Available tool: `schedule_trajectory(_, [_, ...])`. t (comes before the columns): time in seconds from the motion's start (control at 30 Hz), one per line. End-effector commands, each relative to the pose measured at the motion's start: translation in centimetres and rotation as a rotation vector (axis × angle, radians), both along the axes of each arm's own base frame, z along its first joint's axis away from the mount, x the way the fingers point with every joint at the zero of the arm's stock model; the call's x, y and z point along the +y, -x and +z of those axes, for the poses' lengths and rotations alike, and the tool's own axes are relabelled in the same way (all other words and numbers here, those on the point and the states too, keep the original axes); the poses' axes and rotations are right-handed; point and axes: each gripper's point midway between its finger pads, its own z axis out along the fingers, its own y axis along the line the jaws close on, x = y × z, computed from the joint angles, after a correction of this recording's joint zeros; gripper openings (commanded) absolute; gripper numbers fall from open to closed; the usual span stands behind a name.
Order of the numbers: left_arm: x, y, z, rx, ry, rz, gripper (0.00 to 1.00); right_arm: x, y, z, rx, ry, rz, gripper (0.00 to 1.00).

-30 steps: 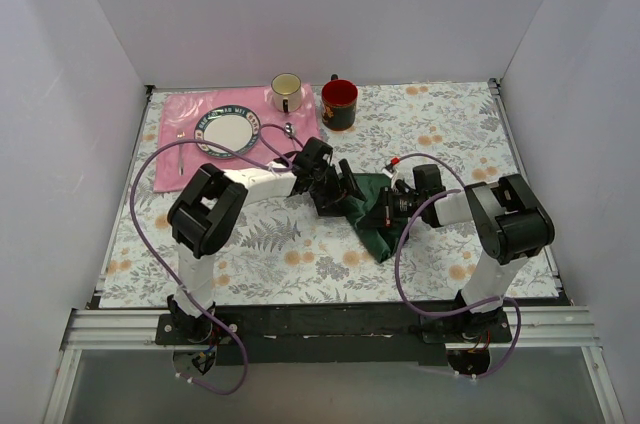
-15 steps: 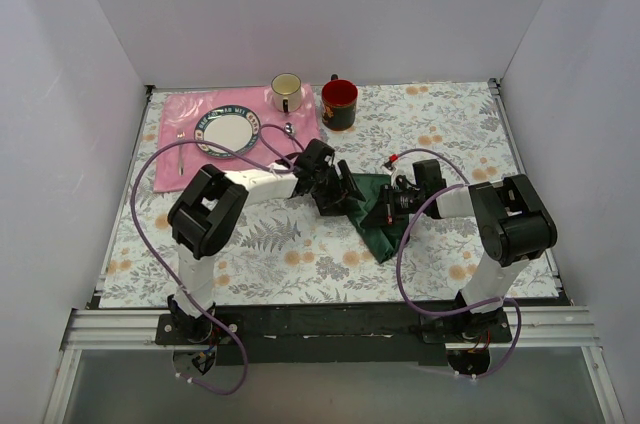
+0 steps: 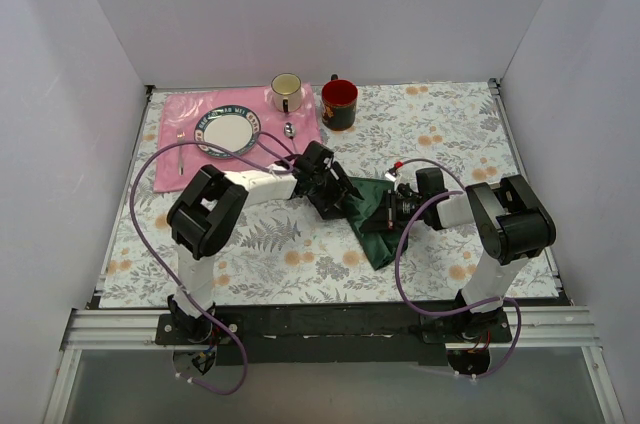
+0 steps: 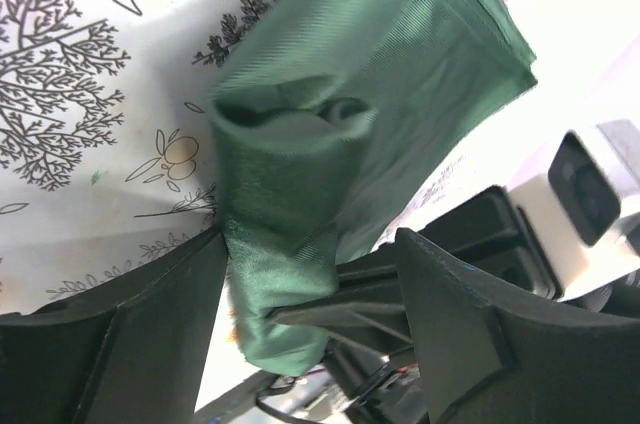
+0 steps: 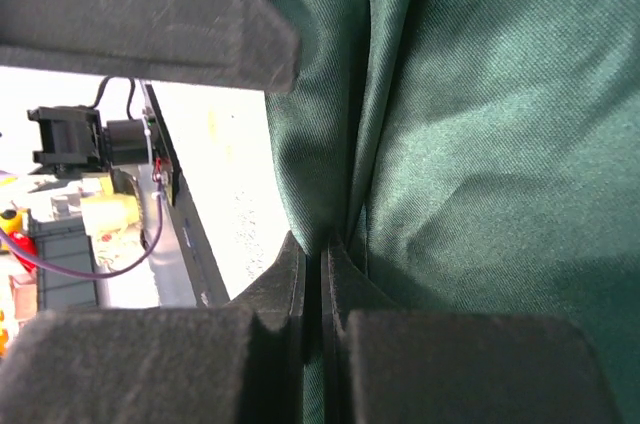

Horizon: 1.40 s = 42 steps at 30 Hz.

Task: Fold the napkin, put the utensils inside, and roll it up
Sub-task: Roll the napkin with the utensil

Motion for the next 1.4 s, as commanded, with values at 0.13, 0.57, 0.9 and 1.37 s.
schedule_trajectory(0.13, [5.2, 3.2, -7.9, 0.139, -0.407, 0.076, 0.68, 0.1, -0.1, 0.7, 0.016, -0.038, -0.030, 0.01])
schedule_trajectory(0.57, [5.4, 1.5, -7.6, -0.038, -0.504, -0.004, 0.44, -1.3, -0.6, -1.2, -0.014, 0.135, -0.005, 0.04])
schedule_trajectory(0.9, [4.5, 1.8, -7.7, -0.057, -0.457, -0.053, 0.37, -2.9, -1.8, -0.8, -0.102, 0.307, 0.001, 0.36])
schedule_trajectory(1.37, [3.1, 1.6, -7.0, -0.048, -0.417, -0.087, 0.33, -3.4, -3.0, 4.3, -0.478, 0.918, 0.027, 0.75])
